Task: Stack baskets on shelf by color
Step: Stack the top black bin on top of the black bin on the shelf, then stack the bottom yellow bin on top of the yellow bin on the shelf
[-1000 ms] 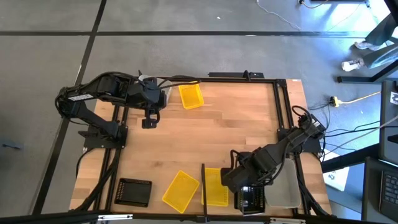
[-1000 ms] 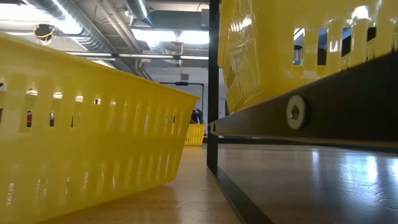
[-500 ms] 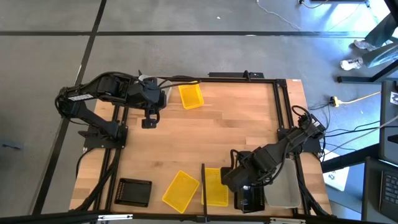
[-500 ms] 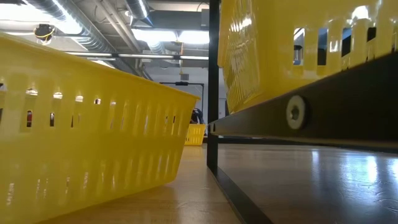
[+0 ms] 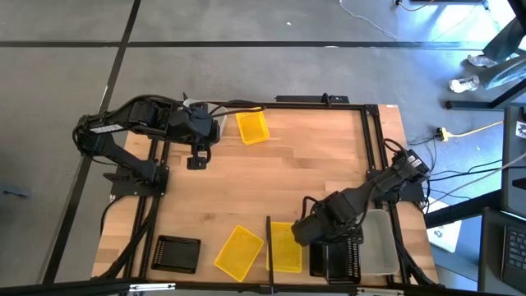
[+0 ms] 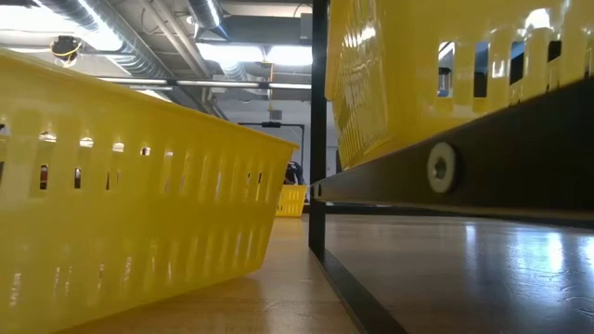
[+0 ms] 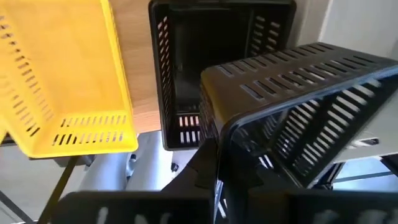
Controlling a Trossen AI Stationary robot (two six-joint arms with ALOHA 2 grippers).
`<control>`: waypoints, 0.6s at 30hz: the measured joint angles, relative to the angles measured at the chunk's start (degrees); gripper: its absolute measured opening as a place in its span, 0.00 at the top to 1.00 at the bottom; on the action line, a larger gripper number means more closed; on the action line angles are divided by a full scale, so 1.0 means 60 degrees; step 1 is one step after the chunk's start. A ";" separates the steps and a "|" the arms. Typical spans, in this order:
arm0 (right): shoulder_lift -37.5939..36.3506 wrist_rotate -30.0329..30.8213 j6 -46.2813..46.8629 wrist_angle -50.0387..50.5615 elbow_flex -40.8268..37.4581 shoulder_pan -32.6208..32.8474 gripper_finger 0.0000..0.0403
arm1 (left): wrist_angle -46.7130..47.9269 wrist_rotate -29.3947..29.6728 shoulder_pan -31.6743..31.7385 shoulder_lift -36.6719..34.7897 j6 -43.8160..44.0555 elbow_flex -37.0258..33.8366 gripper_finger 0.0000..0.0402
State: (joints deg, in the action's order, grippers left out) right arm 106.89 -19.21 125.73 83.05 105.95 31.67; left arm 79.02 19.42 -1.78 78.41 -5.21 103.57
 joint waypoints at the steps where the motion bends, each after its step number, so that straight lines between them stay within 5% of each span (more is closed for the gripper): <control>1: 0.0000 -0.0039 -0.0010 -0.0099 -0.0093 0.0002 0.98 | 0.0000 -0.0002 -0.0004 0.0000 -0.0004 0.0000 0.88; 18: 0.0004 0.0354 -0.0497 -0.0714 -0.0400 -0.0001 0.77 | 0.0006 -0.0002 -0.0002 0.0000 -0.0004 -0.0002 0.88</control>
State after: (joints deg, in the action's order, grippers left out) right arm 106.91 -17.08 122.75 78.76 103.55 31.66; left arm 79.06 19.41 -1.79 78.41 -5.23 103.56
